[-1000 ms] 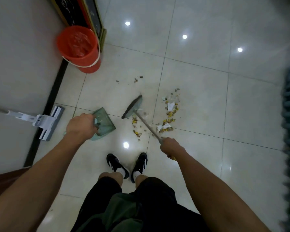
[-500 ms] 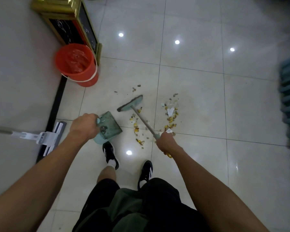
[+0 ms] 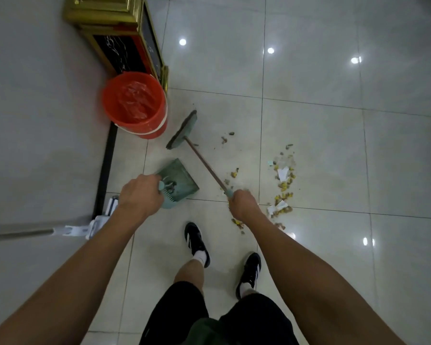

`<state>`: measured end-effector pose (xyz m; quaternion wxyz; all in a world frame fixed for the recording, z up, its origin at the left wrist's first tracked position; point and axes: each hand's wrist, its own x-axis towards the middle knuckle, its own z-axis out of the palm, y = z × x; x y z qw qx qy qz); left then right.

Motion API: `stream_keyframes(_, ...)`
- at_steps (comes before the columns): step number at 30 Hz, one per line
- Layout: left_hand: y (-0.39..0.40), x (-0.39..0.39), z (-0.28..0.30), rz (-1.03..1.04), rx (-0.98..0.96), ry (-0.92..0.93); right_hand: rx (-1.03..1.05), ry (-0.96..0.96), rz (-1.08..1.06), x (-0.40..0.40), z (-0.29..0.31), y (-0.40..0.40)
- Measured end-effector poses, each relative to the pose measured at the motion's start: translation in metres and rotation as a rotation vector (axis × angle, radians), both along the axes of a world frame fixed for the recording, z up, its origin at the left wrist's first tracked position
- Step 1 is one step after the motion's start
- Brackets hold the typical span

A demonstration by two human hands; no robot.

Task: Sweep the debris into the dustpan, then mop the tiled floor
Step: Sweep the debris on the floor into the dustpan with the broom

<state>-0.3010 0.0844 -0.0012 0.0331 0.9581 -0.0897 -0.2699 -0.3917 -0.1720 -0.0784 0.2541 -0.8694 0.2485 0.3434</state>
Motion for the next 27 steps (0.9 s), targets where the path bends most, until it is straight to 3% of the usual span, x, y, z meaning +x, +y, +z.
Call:
stream_keyframes(11,0.032,0.030,-0.020,0.005,-0.069,0.061,0.091,0.031,0.016,0.078,-0.029,0.038)
stream_keyframes(21,0.024,0.007,-0.022,-0.034,-0.080,0.034,0.023,0.065,-0.078,-0.006,-0.038,0.009)
stream_keyframes(27,0.009,-0.029,-0.022,-0.160,-0.053,-0.001,-0.006,0.118,-0.151,-0.092,-0.030,-0.018)
